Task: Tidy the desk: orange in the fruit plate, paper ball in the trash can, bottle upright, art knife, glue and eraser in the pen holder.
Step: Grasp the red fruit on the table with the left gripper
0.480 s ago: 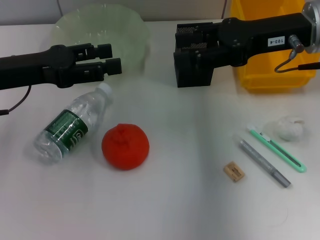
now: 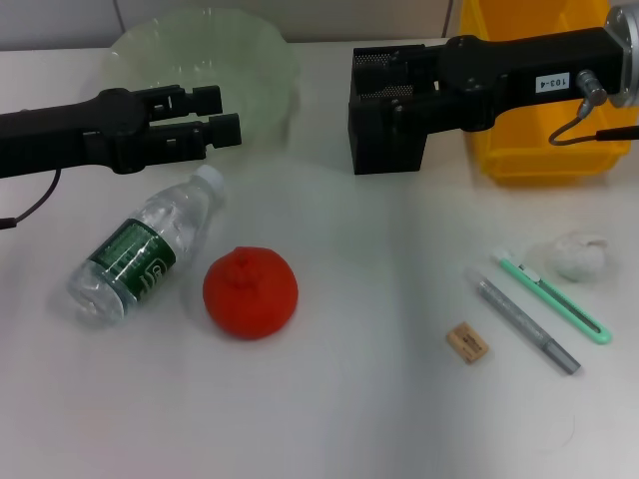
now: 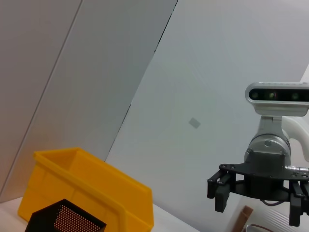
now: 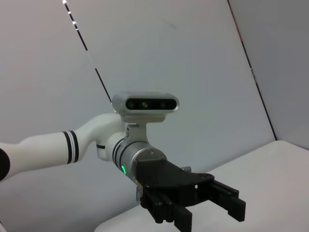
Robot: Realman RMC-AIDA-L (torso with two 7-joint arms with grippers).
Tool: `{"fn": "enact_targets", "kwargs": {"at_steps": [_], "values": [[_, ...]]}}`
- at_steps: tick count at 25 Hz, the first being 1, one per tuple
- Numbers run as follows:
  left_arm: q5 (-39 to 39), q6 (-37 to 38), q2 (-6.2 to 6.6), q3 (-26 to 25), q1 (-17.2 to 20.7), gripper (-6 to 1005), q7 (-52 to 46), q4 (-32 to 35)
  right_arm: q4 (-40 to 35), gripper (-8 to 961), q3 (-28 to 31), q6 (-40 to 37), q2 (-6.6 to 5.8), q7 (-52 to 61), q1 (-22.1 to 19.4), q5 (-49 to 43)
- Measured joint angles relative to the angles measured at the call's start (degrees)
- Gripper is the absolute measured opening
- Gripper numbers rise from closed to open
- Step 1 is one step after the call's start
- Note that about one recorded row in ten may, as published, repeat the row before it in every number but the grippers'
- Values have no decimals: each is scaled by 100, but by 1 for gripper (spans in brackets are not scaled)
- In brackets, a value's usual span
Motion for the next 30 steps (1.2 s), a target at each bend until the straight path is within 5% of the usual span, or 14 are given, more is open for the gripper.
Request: {"fn": "enact_targets", "kwargs": {"at_steps": [7, 18, 30], "values": [[0, -46, 6, -21, -2, 748, -40, 1, 11, 754, 63, 24, 27, -22, -18, 9], [1197, -558, -34, -92, 90, 747, -1867, 1784, 300, 754, 1037, 76, 59, -1104, -792, 1590], [2081, 219, -105, -14, -324, 745, -2243, 2227, 689, 754, 1740, 143, 34, -1504, -1275, 2286]]}}
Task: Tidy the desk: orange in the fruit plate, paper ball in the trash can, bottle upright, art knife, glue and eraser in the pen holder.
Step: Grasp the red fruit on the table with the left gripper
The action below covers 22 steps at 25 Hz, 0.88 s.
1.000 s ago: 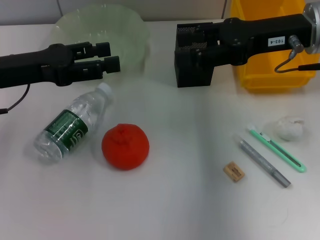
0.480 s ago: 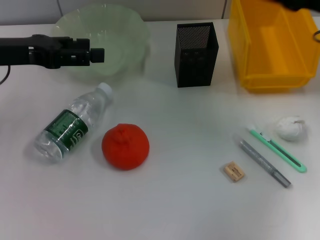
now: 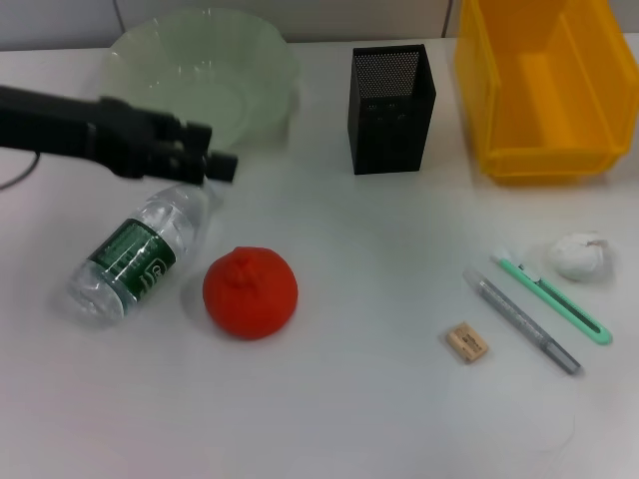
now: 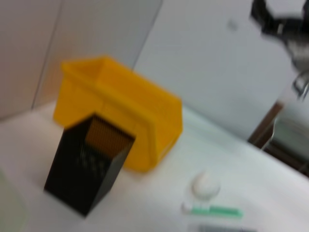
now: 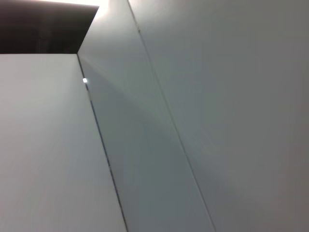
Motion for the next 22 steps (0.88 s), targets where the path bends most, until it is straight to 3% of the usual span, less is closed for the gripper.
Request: {"fn": "enact_targets", "kwargs": {"at_steps": [6, 12, 19, 22], "values": [[832, -96, -276, -12, -3, 744, 119, 49, 103, 754, 6, 105, -1, -2, 13, 1], [855, -599, -547, -75, 517, 743, 797, 37, 137, 754, -43, 177, -15, 4, 121, -23], [856, -822, -763, -43, 830, 743, 1223, -13, 137, 754, -52, 242, -6, 28, 208, -35], [858, -951, -786, 73, 885, 742, 1277, -20, 137, 754, -52, 245, 4, 32, 220, -37]]}}
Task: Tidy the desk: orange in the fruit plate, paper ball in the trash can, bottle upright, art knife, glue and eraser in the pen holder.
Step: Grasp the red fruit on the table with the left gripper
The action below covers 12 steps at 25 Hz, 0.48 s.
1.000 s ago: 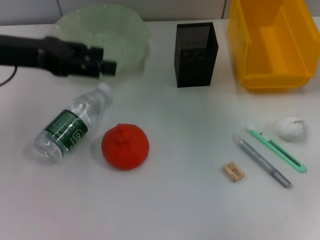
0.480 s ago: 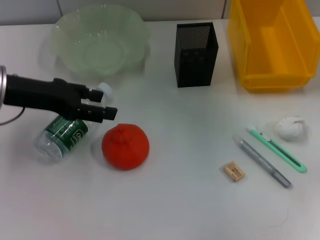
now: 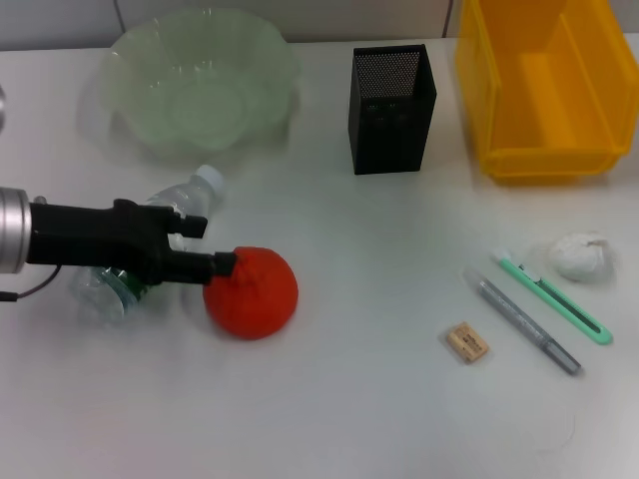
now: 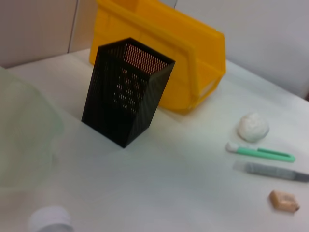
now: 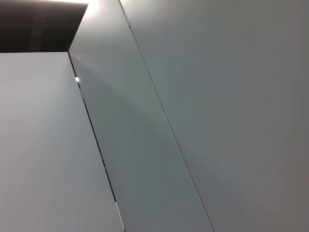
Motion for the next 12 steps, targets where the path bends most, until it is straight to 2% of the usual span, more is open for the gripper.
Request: {"fn": "enact_targets", "kwargs": {"at_steps": [7, 12], "values": [[0, -488, -3, 711, 74, 741, 13, 51, 0, 754, 2, 7, 20, 3, -32, 0], [-12, -580, -3, 867, 33, 739, 15, 44, 0, 754, 27, 6, 31, 2, -79, 21]]}}
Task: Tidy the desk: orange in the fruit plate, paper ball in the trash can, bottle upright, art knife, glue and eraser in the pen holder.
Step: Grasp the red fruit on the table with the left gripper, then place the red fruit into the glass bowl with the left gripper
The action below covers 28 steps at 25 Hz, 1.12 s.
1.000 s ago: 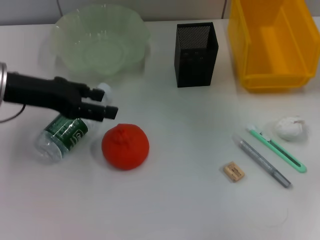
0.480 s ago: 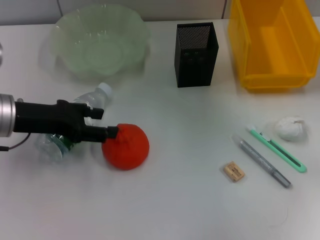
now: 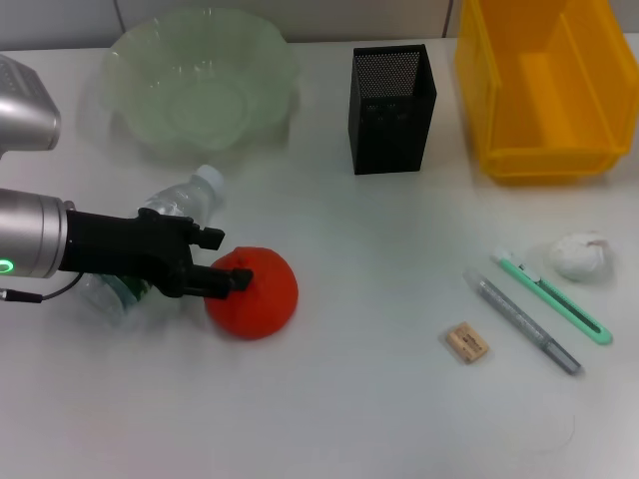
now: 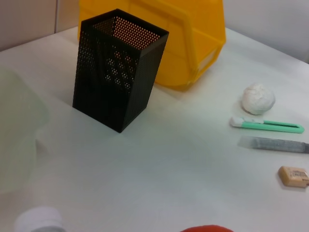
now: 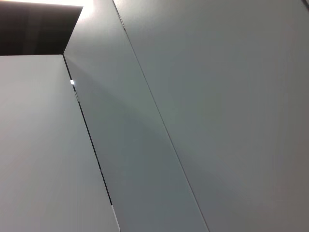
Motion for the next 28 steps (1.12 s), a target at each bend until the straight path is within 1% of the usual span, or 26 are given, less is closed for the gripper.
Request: {"fn": "enact_targets", "kwargs": {"at_steps": [3, 9, 21, 24, 26, 28], "values": [[9, -45, -2, 79, -40, 730, 0, -29, 0, 754, 2, -4, 1, 0, -4, 9], [35, -254, -8, 463, -55, 681, -64, -41, 0, 754, -17, -8, 1, -14, -7, -1], [67, -283, 18, 609, -133, 582, -147, -54, 0, 754, 3, -6, 1, -30, -7, -20], [53, -104, 26, 561, -196, 442, -207, -54, 0, 754, 5, -4, 1, -32, -23, -21], [38, 160, 36, 422, -276, 349, -228, -33, 0, 753, -7, -3, 1, -33, -54, -19], [19, 592, 35, 69, -421, 317, -228, -5, 0, 753, -10, -5, 3, -34, -75, -2]]}}
